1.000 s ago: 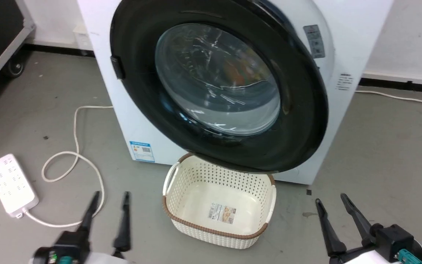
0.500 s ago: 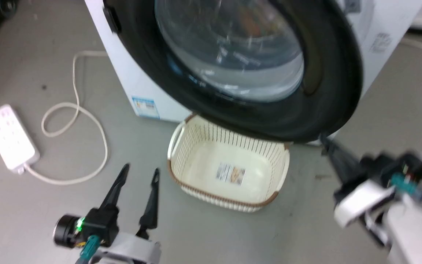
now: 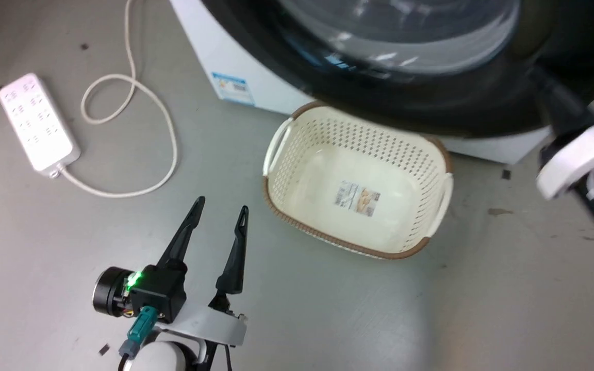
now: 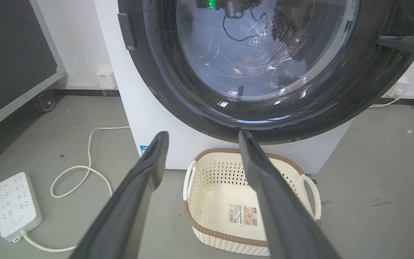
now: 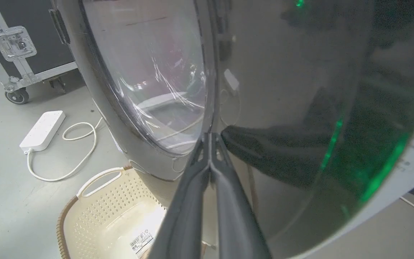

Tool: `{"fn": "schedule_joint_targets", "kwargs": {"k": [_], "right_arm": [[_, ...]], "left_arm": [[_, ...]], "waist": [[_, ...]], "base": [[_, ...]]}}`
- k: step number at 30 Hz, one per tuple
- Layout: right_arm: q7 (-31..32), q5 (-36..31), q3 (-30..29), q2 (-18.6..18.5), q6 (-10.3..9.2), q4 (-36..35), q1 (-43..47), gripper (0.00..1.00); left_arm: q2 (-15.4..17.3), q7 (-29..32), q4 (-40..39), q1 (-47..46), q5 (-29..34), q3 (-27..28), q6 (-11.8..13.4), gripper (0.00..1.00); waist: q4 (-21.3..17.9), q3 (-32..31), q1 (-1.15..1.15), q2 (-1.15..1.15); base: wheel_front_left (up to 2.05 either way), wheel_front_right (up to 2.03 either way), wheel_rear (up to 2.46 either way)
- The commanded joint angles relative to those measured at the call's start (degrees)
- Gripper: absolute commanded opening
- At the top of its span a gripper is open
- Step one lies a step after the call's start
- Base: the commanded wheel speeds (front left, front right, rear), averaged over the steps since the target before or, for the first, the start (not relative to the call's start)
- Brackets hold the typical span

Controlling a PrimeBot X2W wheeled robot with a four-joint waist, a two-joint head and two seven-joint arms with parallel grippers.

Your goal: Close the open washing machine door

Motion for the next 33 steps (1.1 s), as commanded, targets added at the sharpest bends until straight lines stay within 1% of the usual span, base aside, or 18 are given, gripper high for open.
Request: {"fn": "schedule_joint_targets", "kwargs": {"k": [1, 4, 12, 16, 19, 20, 21, 24, 26, 29, 30, 31, 32, 33], "right_arm": [[0.1, 1.0, -0.5, -0.9, -0.10, 1.7, -2.3, 0.00], [0.2, 2.7, -1.3, -1.2, -0.10, 5.6, -6.3, 0.00], [-0.4, 3.2, -4.3, -0.8, -0.10, 15.1, -14.6, 0.00], [-0.9, 2.6, -4.6, 0.2, -0.10, 17.5, -16.5, 0.00], [-1.2, 2.6, -4.3, 1.2, -0.10, 18.3, -15.9, 0.00], [-1.2, 2.7, -4.3, 1.5, -0.10, 18.3, -15.3, 0.11], [-1.3, 2.7, -4.1, 1.7, -0.10, 18.0, -14.5, 1.00], [-1.3, 2.2, -4.8, 2.0, -0.10, 14.6, -10.8, 1.00], [-1.3, 2.0, -7.3, 2.5, -0.10, 11.5, -7.1, 1.00], [-1.3, -0.2, -11.6, 4.4, -0.10, 5.3, 0.1, 1.00], [-1.3, -0.2, -11.6, 4.4, -0.10, 5.3, 0.1, 1.00], [-1.3, -2.3, -14.2, 6.2, -0.10, 0.3, 5.8, 1.00], [-1.3, -2.3, -14.2, 6.2, -0.10, 0.3, 5.8, 1.00], [-1.3, -3.6, -15.5, 7.1, -0.10, -2.3, 8.7, 1.00]], "left_arm": [[-0.1, -0.3, -0.3, -0.8, -0.5, -0.3, 0.4, 1.00], [-0.1, -0.3, -0.5, -1.2, -0.7, -0.4, 0.9, 1.00], [-0.1, -0.3, -0.8, -2.1, -0.6, -0.9, 1.4, 1.00], [-0.1, -0.3, -1.1, -2.5, -0.4, -1.3, 1.9, 1.00], [-0.1, -0.3, -0.9, -2.3, -0.4, -1.2, 2.2, 1.00], [-0.1, -0.3, -0.8, -2.1, -0.5, -1.2, 2.2, 1.00], [-0.1, -0.3, -0.6, -1.9, -0.7, -1.1, 2.2, 1.00], [-0.1, -0.3, 0.1, -1.2, -1.2, -0.4, 2.2, 1.00], [-0.1, -0.3, 0.8, -0.6, -1.2, 0.4, 2.2, 1.00], [-0.1, -0.3, 2.6, 0.7, -1.5, 1.7, 2.5, 1.00], [-0.1, -0.3, 2.6, 0.7, -1.5, 1.7, 2.5, 1.00], [-0.1, -0.3, 4.0, 1.6, -1.9, 2.4, 2.5, 1.00], [-0.1, -0.3, 4.0, 1.6, -1.9, 2.4, 2.5, 1.00], [-0.1, -0.3, 4.6, 2.0, -2.2, 2.7, 2.4, 1.00]], "waist": [[0.9, 0.9, -0.01, 0.00], [1.6, 1.5, -0.01, 0.00], [2.2, 2.9, -0.01, 0.00], [2.0, 3.0, -0.01, 0.00], [1.5, 1.8, -0.01, 0.00], [1.3, 1.2, -0.01, 0.00], [1.0, 0.3, -0.01, 0.00], [-0.1, -2.8, -0.01, 0.00], [-1.1, -5.0, -0.01, 0.00], [-3.1, -8.8, -0.01, 0.00], [-3.1, -8.8, -0.01, 0.00], [-4.6, -11.3, -0.01, 0.00], [-4.6, -11.3, -0.01, 0.00], [-5.3, -12.4, -0.01, 0.00]], "base": [[0.00, 0.00, 0.00], [0.00, 0.00, 0.00], [0.00, 0.00, 0.00], [0.00, 0.00, 0.00], [0.00, 0.00, 0.00], [0.00, 0.00, 0.00], [0.00, 0.00, 0.00], [0.00, 0.00, 0.00], [0.00, 0.00, 0.00], [0.00, 0.00, 0.00], [0.00, 0.00, 0.00], [0.00, 0.00, 0.00], [0.00, 0.00, 0.00], [0.00, 0.00, 0.00]]}}
